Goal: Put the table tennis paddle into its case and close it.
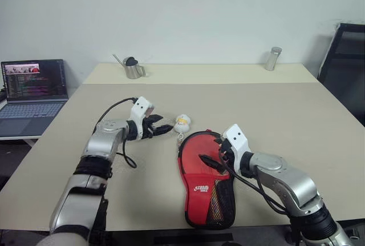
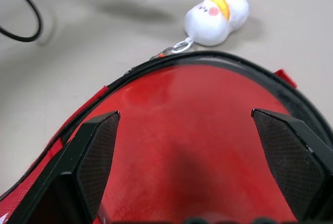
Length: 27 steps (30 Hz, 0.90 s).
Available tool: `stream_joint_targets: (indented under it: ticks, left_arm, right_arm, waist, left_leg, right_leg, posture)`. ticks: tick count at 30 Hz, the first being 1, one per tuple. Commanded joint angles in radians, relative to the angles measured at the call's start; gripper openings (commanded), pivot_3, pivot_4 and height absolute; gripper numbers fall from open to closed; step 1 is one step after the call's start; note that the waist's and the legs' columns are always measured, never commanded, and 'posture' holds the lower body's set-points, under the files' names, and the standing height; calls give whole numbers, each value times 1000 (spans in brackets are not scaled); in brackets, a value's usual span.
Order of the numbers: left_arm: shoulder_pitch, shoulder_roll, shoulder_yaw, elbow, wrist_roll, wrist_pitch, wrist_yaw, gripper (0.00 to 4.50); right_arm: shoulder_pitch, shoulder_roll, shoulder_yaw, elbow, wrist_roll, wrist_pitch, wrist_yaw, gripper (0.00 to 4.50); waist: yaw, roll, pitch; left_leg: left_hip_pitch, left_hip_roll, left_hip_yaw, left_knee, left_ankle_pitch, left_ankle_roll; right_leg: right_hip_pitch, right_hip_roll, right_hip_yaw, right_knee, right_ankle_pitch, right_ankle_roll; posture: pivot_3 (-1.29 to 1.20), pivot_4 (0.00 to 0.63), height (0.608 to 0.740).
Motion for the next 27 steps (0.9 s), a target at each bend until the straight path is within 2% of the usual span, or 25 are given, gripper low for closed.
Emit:
stream_joint_targets:
  ticks: [1,2,3,12,24,27]
  left_arm:
    - [-130,-47,-11,160,42,-79,-6,4022]
    - [-160,-61,-8,207,53,-102,14,4368]
    - [-182,-71,-4,246,63,-122,31,4488]
    - [-296,-167,-8,518,151,-165,109,4488]
    - [-289,-199,-7,581,215,-163,82,4488]
    - [-281,-198,-1,581,221,-169,93,3556]
  right_arm:
    - [-5,29,-20,-5,-16,-9,-22,4500]
    - [-3,33,-18,-5,-22,-9,-23,4500]
    - [-1,37,-17,-6,-27,-8,-26,4500]
    - [8,67,-19,-11,-49,3,-48,4500]
    - [20,101,-12,-16,-73,8,-63,4500]
    - [25,117,-33,-17,-52,37,-69,4500]
  waist:
    - [1,0,0]
    - [1,0,0]
    - [0,0,0]
    - [-4,0,0]
    - [-4,-1,0]
    - [-4,-1,0]
  left_leg:
    - [0,0,-1,0,0,0]
    - [0,-1,-1,0,0,0]
    - [0,-1,0,0,0,0]
    - [0,-1,-1,0,0,0]
    - [0,-1,-1,0,0,0]
    - [0,-1,-1,0,0,0]
  right_leg:
    - [0,0,-1,0,0,0]
    - [0,0,-1,0,0,0]
    - [0,0,-1,0,0,0]
    - [0,0,-1,1,0,1]
    - [0,0,-1,1,0,1]
    - [0,0,-1,2,0,1]
  posture:
    - [0,150,740]
    - [0,150,740]
    - [0,150,740]
    - [0,150,740]
    - [0,150,740]
    - [0,150,740]
